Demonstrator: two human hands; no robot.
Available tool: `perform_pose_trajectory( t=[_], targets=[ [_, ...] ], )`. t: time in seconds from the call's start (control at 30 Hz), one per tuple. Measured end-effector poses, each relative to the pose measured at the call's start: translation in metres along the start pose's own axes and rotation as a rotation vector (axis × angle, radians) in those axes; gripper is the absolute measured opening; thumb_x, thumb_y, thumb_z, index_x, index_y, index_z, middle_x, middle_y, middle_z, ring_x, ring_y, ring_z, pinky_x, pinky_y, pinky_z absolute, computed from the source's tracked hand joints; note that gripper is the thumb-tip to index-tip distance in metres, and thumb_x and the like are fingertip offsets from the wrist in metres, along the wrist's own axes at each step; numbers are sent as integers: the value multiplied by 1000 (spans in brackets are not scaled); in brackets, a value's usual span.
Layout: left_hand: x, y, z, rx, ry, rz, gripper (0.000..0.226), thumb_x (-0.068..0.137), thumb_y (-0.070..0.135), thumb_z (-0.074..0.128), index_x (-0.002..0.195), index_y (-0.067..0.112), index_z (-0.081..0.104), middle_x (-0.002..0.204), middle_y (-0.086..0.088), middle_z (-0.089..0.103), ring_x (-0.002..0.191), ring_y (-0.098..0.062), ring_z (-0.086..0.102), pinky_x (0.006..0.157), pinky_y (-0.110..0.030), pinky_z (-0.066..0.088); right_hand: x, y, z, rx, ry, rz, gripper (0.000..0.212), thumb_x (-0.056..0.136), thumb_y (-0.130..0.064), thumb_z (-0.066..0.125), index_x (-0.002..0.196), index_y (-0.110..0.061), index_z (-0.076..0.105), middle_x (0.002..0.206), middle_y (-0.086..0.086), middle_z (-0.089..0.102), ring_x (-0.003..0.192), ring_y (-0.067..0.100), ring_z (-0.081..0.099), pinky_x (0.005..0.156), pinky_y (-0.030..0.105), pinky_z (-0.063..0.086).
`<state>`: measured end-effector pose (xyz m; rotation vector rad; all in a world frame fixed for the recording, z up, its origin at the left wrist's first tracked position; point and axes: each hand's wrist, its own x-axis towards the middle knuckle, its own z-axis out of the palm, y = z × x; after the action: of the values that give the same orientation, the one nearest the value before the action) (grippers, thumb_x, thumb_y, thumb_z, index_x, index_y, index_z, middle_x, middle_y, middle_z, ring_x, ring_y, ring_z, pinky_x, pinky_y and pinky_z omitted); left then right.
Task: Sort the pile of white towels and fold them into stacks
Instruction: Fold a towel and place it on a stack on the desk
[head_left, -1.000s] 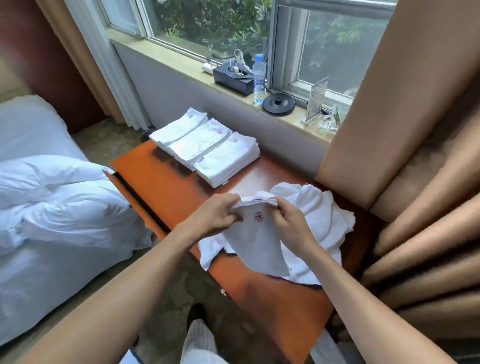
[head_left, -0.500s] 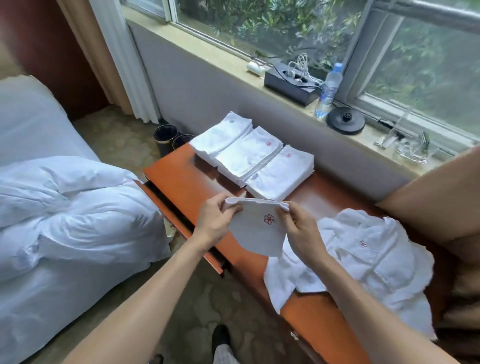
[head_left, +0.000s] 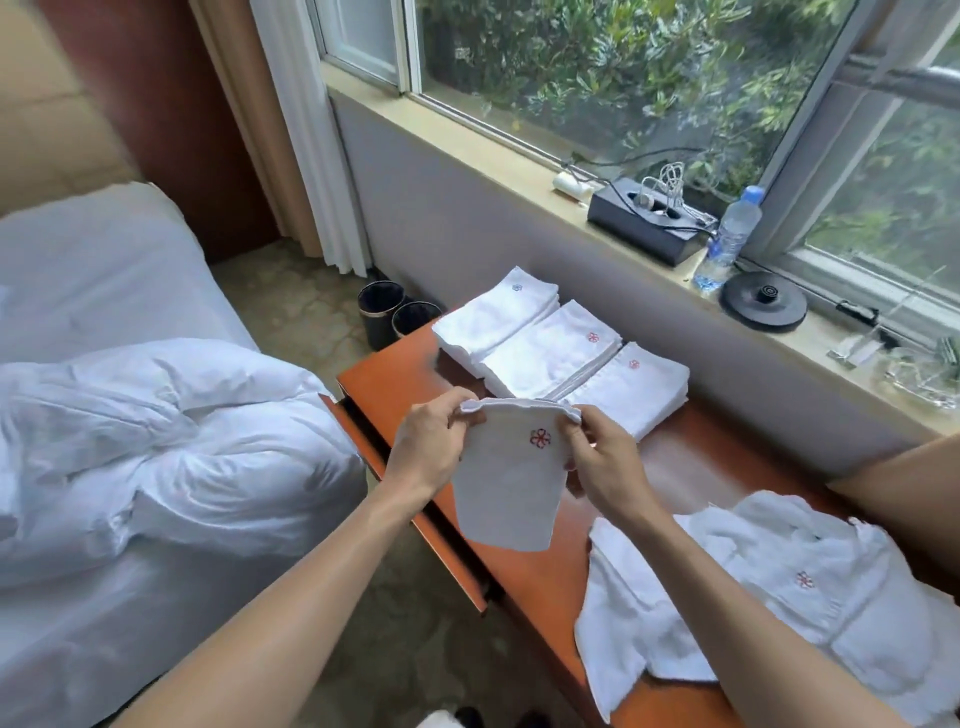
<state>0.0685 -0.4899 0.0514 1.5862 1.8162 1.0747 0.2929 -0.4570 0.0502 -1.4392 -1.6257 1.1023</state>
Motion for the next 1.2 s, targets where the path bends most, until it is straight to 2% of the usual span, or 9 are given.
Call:
perform_pose_trajectory(
  t=[0.1, 0.23, 0.3, 0.5, 0.6, 0.7, 0.87, 1.03, 1.2],
  targets=[
    [13, -11, -13, -41, -18, -68, 37, 98, 1, 45, 95, 31, 66, 88, 4, 71, 77, -21, 71, 69, -43, 63, 19, -2, 13, -3, -71, -9, 31, 106, -29, 55, 84, -8, 55, 84, 19, 62, 47, 7, 50, 46, 16, 39],
    [36, -28, -27, -110, -73, -74, 29, 97, 0, 53, 94, 23, 70, 87, -2, 73, 75, -18, 74, 74, -42, 64, 32, -3, 30, 31, -73, 46, 25, 106, -26, 56, 92, -5, 61, 92, 14, 66, 72, 23, 69, 62, 28, 50],
    [60, -38, -38, -179, -86, -98, 22, 95, 7, 63, 91, 26, 73, 85, 1, 75, 76, -19, 76, 75, -36, 64, 49, -12, 39, 28, -50, 44, 23, 105, -24, 56, 94, -5, 62, 89, 12, 69, 73, 23, 71, 62, 28, 51],
    [143, -98, -67, -263, -125, -112, 19, 95, 13, 67, 90, 28, 76, 85, 3, 76, 79, -17, 73, 79, -48, 63, 114, -34, 103, 23, 38, 64, 16, 101, -20, 55, 87, -15, 61, 78, 4, 69, 64, 27, 66, 56, 42, 55],
    [181, -125, -87, -279, -179, -72, 20, 98, 23, 68, 88, 40, 74, 84, 14, 74, 77, -4, 66, 71, -34, 60, 137, -44, 141, 16, 91, 86, 16, 101, -20, 56, 87, -21, 63, 75, -7, 68, 63, 11, 62, 52, 26, 50],
    [221, -136, -106, -300, -226, -34, 18, 99, 23, 68, 88, 36, 74, 84, 14, 75, 74, -3, 64, 70, -22, 52, 161, -61, 158, -16, 125, 81, 15, 104, -24, 56, 95, -25, 67, 89, -9, 72, 81, 10, 68, 68, 28, 58],
    [278, -131, -121, -310, -277, 21, 13, 98, 19, 70, 89, 27, 74, 77, 17, 72, 69, -1, 62, 65, -15, 49, 190, -82, 166, -15, 158, 106, 15, 108, -31, 51, 107, -32, 66, 104, -10, 75, 88, 9, 71, 72, 28, 60],
    [322, -117, -117, -351, -301, 31, 9, 99, 22, 69, 95, 26, 75, 91, 0, 78, 79, -14, 67, 77, -37, 58, 223, -92, 157, 23, 207, 80, 15, 107, -28, 50, 106, -30, 65, 99, -3, 76, 78, 17, 73, 65, 33, 62],
    [344, -101, -104, -322, -207, 17, 11, 99, 27, 69, 91, 32, 75, 87, 8, 76, 73, -12, 64, 75, -41, 59, 260, -86, 139, 89, 182, 24, 17, 108, -26, 50, 107, -34, 65, 100, -2, 76, 78, 18, 74, 63, 31, 62]
  ],
)
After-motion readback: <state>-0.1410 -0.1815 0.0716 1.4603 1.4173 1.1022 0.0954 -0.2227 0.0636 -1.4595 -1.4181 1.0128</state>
